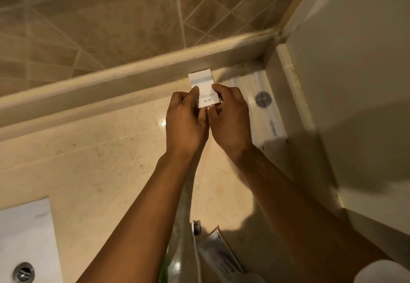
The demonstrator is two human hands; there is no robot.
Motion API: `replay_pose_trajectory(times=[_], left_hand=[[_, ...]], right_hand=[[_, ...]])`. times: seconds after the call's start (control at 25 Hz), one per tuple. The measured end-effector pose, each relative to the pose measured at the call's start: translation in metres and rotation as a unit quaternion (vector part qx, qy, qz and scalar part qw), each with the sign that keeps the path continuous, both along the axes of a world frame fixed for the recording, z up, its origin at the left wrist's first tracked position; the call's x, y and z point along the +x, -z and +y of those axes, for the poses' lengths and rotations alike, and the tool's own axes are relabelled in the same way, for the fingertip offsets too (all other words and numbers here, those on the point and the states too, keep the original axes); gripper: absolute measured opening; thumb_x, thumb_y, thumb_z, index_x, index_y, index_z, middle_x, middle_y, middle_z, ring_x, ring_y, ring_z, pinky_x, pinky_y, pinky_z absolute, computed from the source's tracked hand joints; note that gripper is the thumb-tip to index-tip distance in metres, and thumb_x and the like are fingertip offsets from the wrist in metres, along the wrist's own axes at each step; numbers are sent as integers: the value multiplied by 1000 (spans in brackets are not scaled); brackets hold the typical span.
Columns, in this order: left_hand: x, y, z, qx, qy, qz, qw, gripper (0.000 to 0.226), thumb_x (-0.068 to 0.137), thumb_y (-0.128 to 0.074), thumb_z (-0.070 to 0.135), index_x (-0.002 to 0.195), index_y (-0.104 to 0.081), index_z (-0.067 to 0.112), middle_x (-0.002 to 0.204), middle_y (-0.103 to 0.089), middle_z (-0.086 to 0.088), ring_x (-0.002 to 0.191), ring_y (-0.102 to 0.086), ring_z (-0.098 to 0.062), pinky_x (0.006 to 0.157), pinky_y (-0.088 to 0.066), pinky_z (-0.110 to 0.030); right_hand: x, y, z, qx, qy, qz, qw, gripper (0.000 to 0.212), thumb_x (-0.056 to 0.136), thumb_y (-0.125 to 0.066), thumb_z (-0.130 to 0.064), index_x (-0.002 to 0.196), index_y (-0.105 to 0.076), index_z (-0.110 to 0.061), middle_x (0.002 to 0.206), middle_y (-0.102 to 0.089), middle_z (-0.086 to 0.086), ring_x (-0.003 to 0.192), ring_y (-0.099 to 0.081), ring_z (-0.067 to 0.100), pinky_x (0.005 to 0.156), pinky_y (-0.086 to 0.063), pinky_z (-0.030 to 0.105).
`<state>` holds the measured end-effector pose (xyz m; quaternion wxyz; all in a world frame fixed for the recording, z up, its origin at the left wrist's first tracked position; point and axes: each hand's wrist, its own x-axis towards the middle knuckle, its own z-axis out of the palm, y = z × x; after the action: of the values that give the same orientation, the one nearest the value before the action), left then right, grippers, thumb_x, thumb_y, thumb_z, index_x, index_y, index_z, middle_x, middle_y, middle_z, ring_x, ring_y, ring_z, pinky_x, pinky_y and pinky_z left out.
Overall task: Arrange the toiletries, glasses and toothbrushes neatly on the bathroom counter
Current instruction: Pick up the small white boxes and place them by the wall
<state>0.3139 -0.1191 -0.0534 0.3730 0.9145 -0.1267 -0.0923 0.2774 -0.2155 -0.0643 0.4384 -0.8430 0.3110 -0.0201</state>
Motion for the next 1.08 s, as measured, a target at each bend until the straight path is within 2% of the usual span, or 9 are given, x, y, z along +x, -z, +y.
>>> replay_pose_trajectory(times=[0.16,0.28,0.36,0.44,0.64,0.76,0.84,0.96,1.08], left_hand=[[1,1,0,-3,-7,16,1000,50,92,-67,15,141,-56,13,117,-59,-9,94,-59,-18,78,-33,-10],[-7,-7,3,4,11,25,1000,63,92,-66,16,150,-44,14,126,-58,-11,107,-59,-21,88,-43,-18],[-18,-19,7,-7,-16,15,1000,68,89,-64,11,152,-39,10,130,-56,-13,110,-60,-23,94,-48,-25],[-34,-30,16,-52,-71,11,996,61,88,-63,9,147,-47,9,129,-57,-12,102,-63,-19,91,-53,-27],[-112,-49,44,-76,-57,17,995,35,92,-61,15,126,-66,13,114,-65,-7,90,-67,-15,82,-57,-30],[-179,-47,71,-50,0,30,998,27,93,-61,15,118,-70,13,107,-68,-5,89,-67,-16,84,-55,-30],[-219,-43,92,-27,30,39,998,23,94,-61,14,115,-70,14,105,-68,-5,90,-67,-18,83,-51,-26],[-270,-42,122,10,62,64,996,21,92,-62,10,112,-69,10,101,-67,-10,89,-64,-25,79,-47,-30],[-302,-40,147,36,65,98,992,14,91,-62,6,103,-69,7,97,-65,-11,88,-62,-27,79,-50,-40]], right_hand=[[1,-1,0,-11,-3,2,1000,52,95,-63,-9,144,-47,-18,140,-49,7,127,-55,22,100,-55,36],[-9,-9,3,2,9,-29,1000,58,89,-66,-6,141,-47,-19,138,-48,7,121,-57,22,98,-55,37],[-24,-17,2,0,29,-55,998,58,87,-69,-5,139,-49,-20,138,-48,6,109,-59,11,92,-57,27],[-50,-21,-1,-2,44,-62,997,50,88,-70,-8,134,-53,-21,136,-52,3,97,-59,2,88,-56,16],[-156,-26,-3,10,8,-31,999,31,88,-63,-9,118,-65,-13,116,-63,5,98,-61,7,78,-41,-1],[-219,-27,3,17,-10,25,1000,27,87,-60,-8,112,-68,-14,114,-63,4,89,-60,4,77,-43,2],[-256,-27,8,6,-24,58,998,24,89,-63,-10,111,-68,-14,113,-62,3,88,-61,7,83,-49,12],[-302,-31,23,15,-39,97,994,22,91,-65,-14,113,-67,-14,114,-60,3,93,-61,12,90,-53,27],[-335,-37,47,30,-59,115,991,19,92,-64,-15,110,-65,-19,111,-59,-2,91,-60,7,84,-53,23]])
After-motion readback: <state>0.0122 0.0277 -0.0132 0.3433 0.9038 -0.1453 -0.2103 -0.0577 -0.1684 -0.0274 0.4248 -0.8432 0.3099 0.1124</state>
